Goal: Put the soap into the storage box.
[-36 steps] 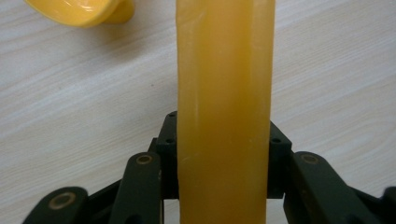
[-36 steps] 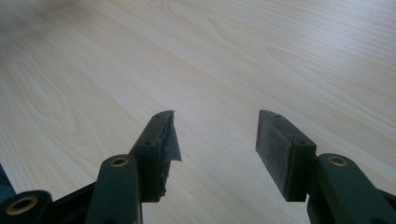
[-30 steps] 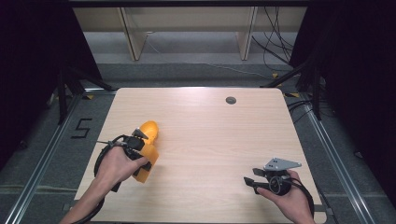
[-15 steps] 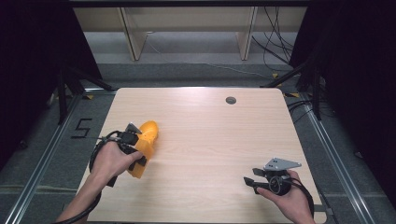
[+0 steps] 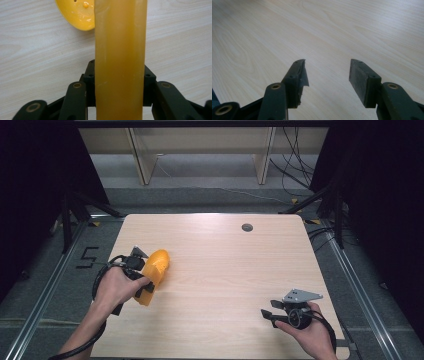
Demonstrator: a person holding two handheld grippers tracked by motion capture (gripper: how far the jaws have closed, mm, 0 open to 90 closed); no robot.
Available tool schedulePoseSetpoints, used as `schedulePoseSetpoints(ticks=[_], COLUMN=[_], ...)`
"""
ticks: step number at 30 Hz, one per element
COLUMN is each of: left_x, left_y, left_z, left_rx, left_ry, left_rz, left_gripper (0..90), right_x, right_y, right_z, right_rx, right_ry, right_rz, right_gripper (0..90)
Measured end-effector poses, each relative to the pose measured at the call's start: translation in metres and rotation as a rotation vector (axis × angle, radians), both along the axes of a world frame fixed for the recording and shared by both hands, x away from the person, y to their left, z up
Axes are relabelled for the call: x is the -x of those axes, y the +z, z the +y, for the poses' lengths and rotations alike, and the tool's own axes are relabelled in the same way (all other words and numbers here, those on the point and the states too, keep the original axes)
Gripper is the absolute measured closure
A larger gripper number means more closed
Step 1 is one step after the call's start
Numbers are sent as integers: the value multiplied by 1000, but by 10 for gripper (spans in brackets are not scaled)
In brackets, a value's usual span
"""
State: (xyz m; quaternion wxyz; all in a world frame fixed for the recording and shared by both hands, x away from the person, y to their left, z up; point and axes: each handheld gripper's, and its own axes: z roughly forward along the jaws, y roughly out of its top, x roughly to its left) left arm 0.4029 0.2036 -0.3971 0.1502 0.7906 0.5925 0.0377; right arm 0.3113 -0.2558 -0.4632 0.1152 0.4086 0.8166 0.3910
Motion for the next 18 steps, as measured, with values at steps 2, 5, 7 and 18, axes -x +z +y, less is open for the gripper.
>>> schedulePoseSetpoints(ticks=[2, 5, 7, 18], left_x=[-1, -4, -5, -11], left_y=[0, 2, 3, 7], left_z=[0, 1, 1, 0], left_rx=[3, 1, 0, -1], left_ry=[7, 6, 5, 6], left_rz=[-8, -6, -5, -20], left_gripper=[604, 604, 604, 604], right_x=[-1, -1, -1, -1], right_y=[0, 0, 0, 0], right_z=[-1, -1, -1, -1], right_rx=[7, 9, 5, 6], right_ry=[7, 8, 5, 1], right_rz=[-12, -14, -15, -12], right_gripper=[475, 475, 475, 475])
